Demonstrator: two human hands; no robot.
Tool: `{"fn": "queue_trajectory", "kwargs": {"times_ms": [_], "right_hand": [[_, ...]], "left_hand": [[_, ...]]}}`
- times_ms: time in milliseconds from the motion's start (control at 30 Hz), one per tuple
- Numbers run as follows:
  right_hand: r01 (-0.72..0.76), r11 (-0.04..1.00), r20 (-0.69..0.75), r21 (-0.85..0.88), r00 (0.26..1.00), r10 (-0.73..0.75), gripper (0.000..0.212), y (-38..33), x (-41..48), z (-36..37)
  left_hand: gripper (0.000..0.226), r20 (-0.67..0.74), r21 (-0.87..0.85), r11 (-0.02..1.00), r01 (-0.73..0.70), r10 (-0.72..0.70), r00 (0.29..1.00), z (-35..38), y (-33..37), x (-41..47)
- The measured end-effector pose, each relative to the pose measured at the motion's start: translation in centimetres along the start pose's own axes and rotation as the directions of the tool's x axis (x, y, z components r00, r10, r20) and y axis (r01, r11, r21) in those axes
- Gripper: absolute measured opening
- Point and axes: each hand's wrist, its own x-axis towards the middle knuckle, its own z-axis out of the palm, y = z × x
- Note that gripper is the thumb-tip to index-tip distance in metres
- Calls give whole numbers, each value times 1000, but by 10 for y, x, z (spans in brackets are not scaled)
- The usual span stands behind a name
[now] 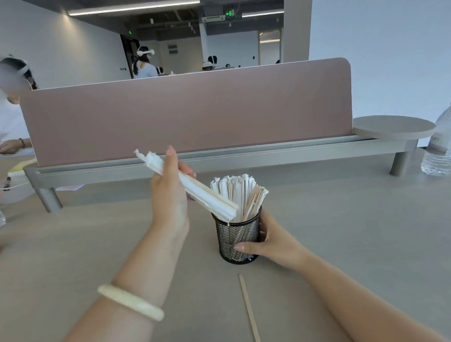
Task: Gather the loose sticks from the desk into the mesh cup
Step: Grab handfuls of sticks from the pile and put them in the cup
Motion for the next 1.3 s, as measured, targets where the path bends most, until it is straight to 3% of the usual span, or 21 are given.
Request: {"fn": "queue_trajectory", "kwargs": {"times_ms": [67,200,333,500,700,800,900,1033,1100,1200,1300], "right_hand": [[-1,1000,-37,-16,999,0,77,4,1,1],[-9,1000,-43,-1,999,9,83,9,1,1],[-22,1000,-58,-11,998,21,89,10,1,1],[-22,999,-62,-32,998,20,85,10,0,2],[-11,999,-69,-41,998,8,81,6,-2,3],[-16,999,-77,-49,997,12,79,7,-1,3],[-20,998,-77,-56,997,15,77,7,-1,4],[-17,998,-71,-59,997,13,84,7,-1,3],[-21,997,-73,-68,997,16,84,7,-2,2],[-18,997,-73,-77,997,12,84,8,-2,3],[-13,997,-68,-81,998,8,86,6,-4,4]], "left_hand": [[50,-7,54,998,19,-19,1000,11,-11,9],[49,10,185,981,63,-66,998,21,-35,19],[38,33,350,936,-34,24,999,20,-55,25],[35,189,430,903,22,-113,975,17,-69,22],[67,326,456,890,-15,-151,933,13,-76,17],[92,278,390,912,-125,13,960,10,-63,13],[77,343,432,799,-419,284,895,10,-46,10],[44,594,626,497,-601,195,781,4,-54,11],[44,602,633,480,-607,188,776,0,-58,10],[51,565,617,542,-571,200,800,-6,-56,8],[51,602,666,506,-547,67,796,-11,-55,8]]}}
